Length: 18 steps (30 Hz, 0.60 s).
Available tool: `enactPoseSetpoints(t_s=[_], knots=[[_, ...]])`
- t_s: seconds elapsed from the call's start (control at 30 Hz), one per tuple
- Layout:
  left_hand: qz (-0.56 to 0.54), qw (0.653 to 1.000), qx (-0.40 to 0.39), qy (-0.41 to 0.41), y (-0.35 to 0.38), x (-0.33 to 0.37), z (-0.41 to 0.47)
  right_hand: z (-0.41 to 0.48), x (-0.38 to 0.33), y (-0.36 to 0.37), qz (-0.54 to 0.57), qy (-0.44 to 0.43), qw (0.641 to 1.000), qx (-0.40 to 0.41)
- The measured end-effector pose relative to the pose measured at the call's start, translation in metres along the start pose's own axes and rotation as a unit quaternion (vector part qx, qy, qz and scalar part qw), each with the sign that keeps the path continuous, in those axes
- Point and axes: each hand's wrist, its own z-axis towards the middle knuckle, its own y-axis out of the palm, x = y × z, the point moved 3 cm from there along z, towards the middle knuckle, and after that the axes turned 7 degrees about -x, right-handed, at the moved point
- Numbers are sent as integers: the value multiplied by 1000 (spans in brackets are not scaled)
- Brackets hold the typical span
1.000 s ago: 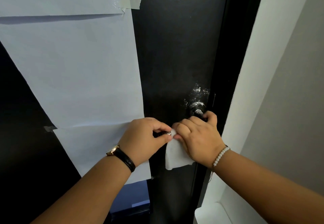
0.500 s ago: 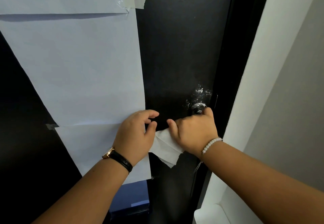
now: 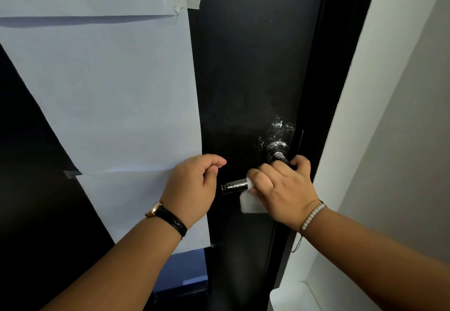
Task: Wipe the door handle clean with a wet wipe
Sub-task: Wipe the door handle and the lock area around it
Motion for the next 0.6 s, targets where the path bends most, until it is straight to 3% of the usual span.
enactPoseSetpoints(t_s=[0.27, 0.4, 0.6], knots=[[-15, 1000, -3, 11, 17, 21, 15, 12, 10, -6, 48, 13, 996, -71], [24, 999, -33, 8, 35, 33, 28, -3, 11, 2, 35, 8, 999, -22], [100, 994, -50, 3, 43, 32, 34, -15, 22, 12, 121, 1, 991, 63]])
